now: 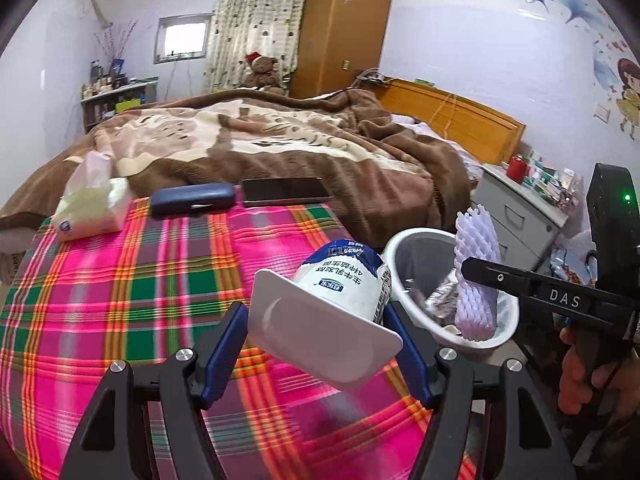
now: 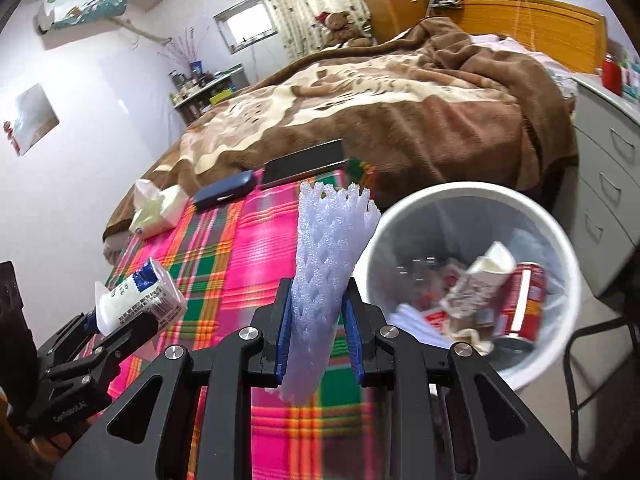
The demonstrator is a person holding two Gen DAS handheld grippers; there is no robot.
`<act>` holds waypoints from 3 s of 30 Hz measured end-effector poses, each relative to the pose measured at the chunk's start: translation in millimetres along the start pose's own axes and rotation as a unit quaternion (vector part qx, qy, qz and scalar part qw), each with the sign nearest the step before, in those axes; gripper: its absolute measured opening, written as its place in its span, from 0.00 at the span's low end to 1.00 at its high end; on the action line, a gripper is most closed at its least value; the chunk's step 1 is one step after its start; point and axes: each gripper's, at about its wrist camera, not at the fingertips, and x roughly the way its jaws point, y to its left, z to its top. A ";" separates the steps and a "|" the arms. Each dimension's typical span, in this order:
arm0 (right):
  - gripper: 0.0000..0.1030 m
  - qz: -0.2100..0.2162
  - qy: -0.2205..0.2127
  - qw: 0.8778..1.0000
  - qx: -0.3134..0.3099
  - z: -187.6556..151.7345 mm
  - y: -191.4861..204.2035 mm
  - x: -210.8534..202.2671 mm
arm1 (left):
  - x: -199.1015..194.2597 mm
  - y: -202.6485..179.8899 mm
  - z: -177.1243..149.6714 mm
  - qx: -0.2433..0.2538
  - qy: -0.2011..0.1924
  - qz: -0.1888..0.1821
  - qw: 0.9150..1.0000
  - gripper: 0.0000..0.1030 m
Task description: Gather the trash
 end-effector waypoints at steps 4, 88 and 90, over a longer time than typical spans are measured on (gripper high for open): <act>0.24 -0.021 -0.010 1.000 0.011 1.2 -20.7 -10.1 | 9.3 -26.0 3.5 0.012 0.003 -0.016 1.000 0.68; 0.60 -0.095 -0.102 0.990 -0.024 -72.5 -39.8 -57.2 | -17.0 -103.9 -60.4 0.022 -0.030 0.065 0.997 0.77; 0.60 -0.093 -0.103 0.990 -0.028 -73.5 -36.9 -57.1 | -19.6 -102.4 -61.8 0.022 -0.032 0.066 0.997 0.77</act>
